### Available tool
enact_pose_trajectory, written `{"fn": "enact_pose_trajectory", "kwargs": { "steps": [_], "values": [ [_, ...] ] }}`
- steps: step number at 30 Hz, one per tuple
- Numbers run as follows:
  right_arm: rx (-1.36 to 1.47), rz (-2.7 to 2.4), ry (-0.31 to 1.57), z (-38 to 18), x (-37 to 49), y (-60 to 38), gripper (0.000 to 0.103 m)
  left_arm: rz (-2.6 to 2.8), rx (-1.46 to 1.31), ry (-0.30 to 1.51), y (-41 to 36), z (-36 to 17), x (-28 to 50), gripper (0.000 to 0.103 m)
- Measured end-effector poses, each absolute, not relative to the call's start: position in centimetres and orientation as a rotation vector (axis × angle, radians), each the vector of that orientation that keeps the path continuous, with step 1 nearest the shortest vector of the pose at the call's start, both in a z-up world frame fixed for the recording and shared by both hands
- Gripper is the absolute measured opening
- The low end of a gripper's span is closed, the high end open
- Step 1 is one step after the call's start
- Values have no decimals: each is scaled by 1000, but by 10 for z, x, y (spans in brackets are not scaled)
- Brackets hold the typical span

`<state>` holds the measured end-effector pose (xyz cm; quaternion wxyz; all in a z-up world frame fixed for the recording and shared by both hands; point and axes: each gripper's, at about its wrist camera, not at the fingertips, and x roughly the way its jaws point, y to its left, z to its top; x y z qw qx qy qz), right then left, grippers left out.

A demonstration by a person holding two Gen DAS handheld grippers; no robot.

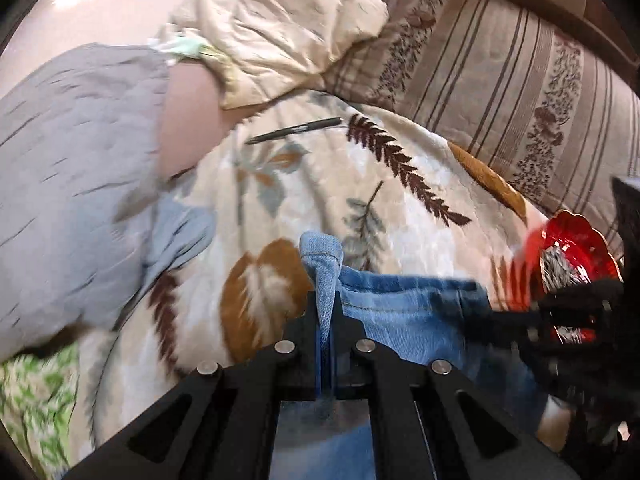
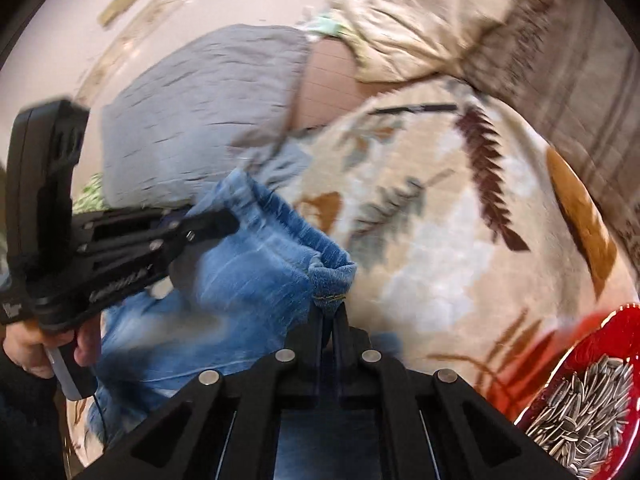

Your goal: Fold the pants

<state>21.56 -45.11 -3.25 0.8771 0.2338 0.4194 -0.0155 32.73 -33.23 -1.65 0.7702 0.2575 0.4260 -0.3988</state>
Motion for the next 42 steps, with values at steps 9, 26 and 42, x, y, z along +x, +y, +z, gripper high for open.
{"fn": "enact_pose_trajectory", "kwargs": {
  "steps": [9, 26, 42],
  "values": [
    [521, -101, 884, -47, 213, -462, 7, -879, 569, 936, -389, -50, 345, 8],
    [420, -134, 833, 1, 170, -445, 78, -624, 636, 893, -239, 13, 291, 77],
    [143, 283, 901, 14, 198, -188, 80, -47, 365, 1016, 121, 33, 171, 86]
  ]
}}
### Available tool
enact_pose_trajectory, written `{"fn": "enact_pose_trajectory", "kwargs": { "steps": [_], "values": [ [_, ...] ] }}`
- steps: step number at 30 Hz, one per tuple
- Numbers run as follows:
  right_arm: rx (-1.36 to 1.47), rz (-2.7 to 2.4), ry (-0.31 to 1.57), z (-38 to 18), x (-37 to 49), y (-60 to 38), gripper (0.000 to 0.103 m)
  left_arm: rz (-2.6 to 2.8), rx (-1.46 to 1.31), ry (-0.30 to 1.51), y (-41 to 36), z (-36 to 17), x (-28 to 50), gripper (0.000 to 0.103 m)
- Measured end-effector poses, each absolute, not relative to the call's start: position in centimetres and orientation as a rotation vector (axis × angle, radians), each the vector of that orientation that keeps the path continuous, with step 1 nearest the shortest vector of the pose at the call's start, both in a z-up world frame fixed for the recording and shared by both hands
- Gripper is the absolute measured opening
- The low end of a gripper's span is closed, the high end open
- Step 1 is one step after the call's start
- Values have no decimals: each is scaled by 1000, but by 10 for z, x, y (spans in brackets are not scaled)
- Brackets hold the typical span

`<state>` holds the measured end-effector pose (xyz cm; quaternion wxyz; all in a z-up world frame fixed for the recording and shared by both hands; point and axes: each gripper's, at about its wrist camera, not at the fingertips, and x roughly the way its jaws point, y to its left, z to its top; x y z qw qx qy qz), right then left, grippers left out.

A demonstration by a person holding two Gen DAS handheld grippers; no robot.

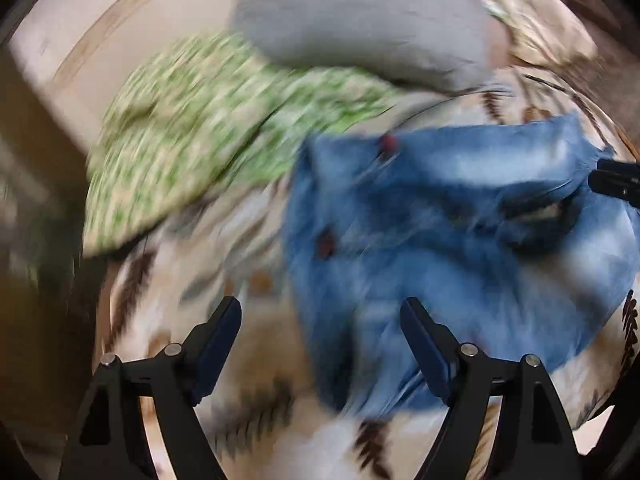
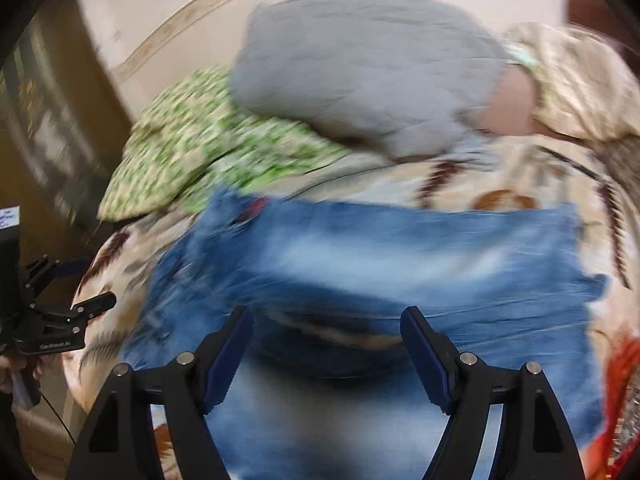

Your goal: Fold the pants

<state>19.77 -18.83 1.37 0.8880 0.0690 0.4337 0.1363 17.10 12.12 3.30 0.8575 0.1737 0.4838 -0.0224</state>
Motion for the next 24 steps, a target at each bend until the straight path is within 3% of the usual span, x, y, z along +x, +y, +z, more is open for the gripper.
{"fn": "enact_pose_trajectory", "kwargs": {
  "steps": [5, 16, 17, 18, 19, 21, 24],
  "values": [
    [25, 455, 951, -5, 176, -118, 82, -48, 242, 1078, 163, 1, 147, 90],
    [-221, 632, 1103, -81, 125, -31, 82, -240, 359, 1078, 122, -50, 158, 88],
    [-224, 624, 1105, -86, 127, -30, 82, -242, 365, 1087, 121, -54, 160, 81],
    [-226, 613, 1103, -92, 129, -28, 79, -264, 363, 1126, 118, -62, 162, 40],
    [-224, 605, 1093, -95, 130, -27, 61, -309, 334, 1169, 117, -68, 164, 17],
    [-210, 623, 1070, -96, 132, -26, 37, -308, 344, 1154, 114, -68, 160, 16],
    [-238, 662, 1038, -85, 124, -21, 28, -320, 322, 1150, 118, -61, 150, 15]
  ]
}}
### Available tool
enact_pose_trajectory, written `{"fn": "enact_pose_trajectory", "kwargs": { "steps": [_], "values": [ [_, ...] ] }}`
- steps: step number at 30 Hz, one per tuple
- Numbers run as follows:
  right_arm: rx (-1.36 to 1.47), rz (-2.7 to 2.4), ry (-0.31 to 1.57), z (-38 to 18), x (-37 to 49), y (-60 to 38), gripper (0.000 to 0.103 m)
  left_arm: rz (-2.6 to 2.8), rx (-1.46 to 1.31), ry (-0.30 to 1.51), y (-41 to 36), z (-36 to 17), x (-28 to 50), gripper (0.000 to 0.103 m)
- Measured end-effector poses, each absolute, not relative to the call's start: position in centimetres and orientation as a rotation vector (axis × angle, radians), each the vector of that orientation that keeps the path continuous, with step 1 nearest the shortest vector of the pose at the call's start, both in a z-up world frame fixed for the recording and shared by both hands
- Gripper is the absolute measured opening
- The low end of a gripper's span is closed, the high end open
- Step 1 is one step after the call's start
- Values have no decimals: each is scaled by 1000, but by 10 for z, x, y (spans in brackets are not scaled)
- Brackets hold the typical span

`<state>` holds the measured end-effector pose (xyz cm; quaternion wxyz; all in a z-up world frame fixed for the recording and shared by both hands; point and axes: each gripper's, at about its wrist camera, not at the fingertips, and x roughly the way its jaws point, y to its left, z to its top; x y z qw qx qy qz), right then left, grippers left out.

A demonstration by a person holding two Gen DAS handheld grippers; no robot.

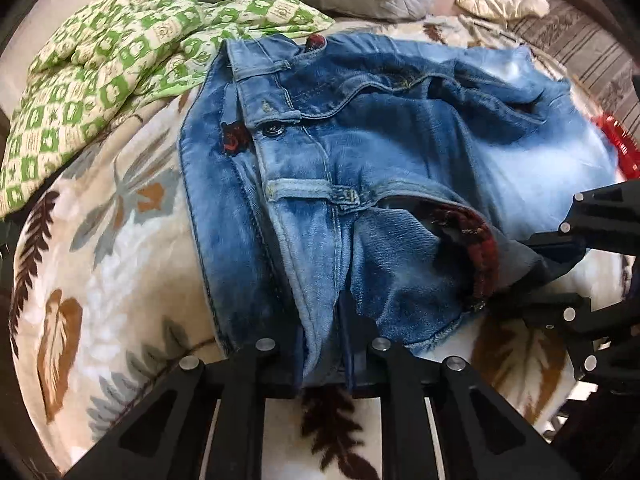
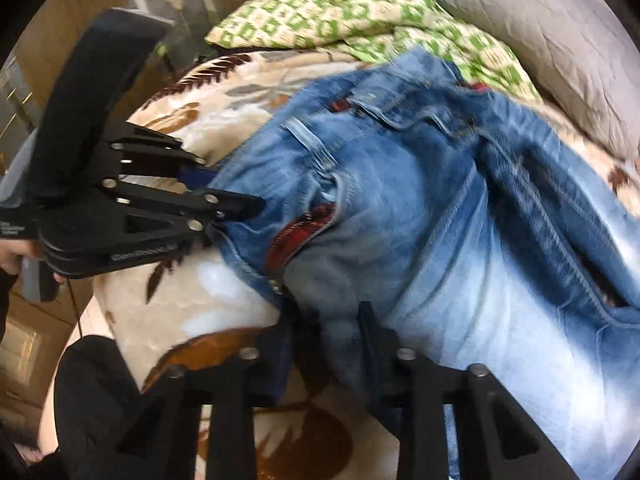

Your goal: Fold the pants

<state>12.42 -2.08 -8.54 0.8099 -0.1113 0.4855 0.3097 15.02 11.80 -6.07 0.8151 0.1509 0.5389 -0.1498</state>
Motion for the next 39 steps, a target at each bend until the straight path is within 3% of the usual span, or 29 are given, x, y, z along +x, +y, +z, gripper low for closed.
{"fn": "enact_pose_trajectory", "kwargs": {
  "steps": [7, 15, 17, 18, 19, 20, 21, 22, 29, 39],
  "values": [
    [-315, 806, 980, -61, 81, -19, 23, -330, 193, 1082, 150, -21, 92, 15],
    [-373, 901, 979, -67, 29, -21, 22, -278, 205, 1146, 152, -33, 49, 17],
    [-389, 874, 1002, -77, 33, -19, 26, -264, 210, 1170, 149, -45, 54, 26],
    [-396, 853, 1022, -81, 34, -19, 38, -249, 208, 1168, 148, -45, 53, 32],
    [-406, 831, 1039, -82, 35, -20, 48, -239, 203, 1145, 149, -37, 54, 50],
    [-403, 823, 1033, -78, 35, -25, 70, -242, 193, 1118, 150, -28, 56, 63],
    [-379, 835, 1000, -69, 34, -32, 74, -238, 182, 1085, 152, -18, 59, 84],
    [-354, 843, 966, -58, 36, -40, 74, -224, 167, 1023, 155, -3, 64, 86],
    [-254, 697, 835, -4, 97, -83, 77, -153, 144, 984, 154, 27, 150, 86],
    [-370, 452, 855, -22, 246, -90, 77, -60, 161, 1043, 125, -8, 296, 86]
  ]
}}
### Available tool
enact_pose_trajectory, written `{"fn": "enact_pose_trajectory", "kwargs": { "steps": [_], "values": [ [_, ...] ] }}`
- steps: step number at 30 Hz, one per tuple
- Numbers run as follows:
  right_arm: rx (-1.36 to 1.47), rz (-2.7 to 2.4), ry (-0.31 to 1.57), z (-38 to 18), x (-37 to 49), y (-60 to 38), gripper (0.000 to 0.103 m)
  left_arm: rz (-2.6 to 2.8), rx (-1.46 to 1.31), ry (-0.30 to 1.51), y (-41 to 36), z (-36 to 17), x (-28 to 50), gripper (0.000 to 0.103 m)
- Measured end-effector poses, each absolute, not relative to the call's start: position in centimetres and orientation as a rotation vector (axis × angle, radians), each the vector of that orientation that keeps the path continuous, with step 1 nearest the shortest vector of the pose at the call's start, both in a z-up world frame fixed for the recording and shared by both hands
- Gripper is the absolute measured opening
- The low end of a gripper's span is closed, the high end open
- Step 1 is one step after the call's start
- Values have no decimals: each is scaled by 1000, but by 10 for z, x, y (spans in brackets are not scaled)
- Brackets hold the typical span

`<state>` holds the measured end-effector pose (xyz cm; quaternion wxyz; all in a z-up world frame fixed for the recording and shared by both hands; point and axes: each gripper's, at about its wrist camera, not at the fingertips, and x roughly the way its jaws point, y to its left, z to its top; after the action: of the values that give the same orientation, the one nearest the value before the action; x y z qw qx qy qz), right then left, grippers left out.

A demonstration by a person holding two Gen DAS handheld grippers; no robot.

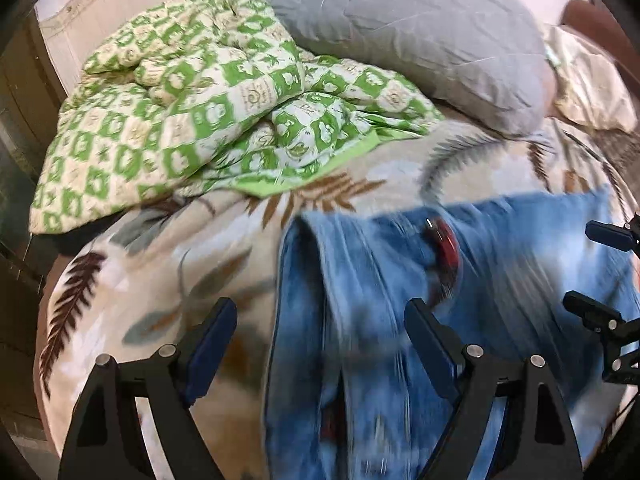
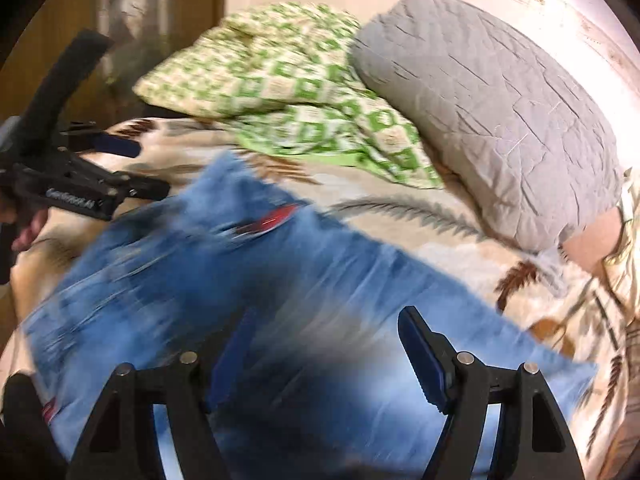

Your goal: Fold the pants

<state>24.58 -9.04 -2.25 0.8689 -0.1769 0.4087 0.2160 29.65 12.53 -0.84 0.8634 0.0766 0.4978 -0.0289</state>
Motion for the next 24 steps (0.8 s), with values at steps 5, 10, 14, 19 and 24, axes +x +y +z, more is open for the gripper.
{"fn": "enact_pose_trajectory", "kwargs": {
  "steps": [5, 10, 14, 19, 24],
  "values": [
    [-387, 432, 918, -52, 312, -75, 77, -37, 152, 1091, 116, -38, 340, 86],
    [-420, 439, 1008, -96, 345, -60, 77, -32, 185, 1123, 111, -68, 357, 60],
    [-360, 445, 1005, -103, 350, -60, 63, -84, 179, 1118, 107, -72, 357, 21],
    [-421, 436, 967, -82, 348, -41, 2, -60, 134, 1087, 123, -55, 357, 19],
    [-403, 449, 939, -75, 353, -19, 2, -12, 88, 1075, 154, -47, 358, 18]
  ]
}}
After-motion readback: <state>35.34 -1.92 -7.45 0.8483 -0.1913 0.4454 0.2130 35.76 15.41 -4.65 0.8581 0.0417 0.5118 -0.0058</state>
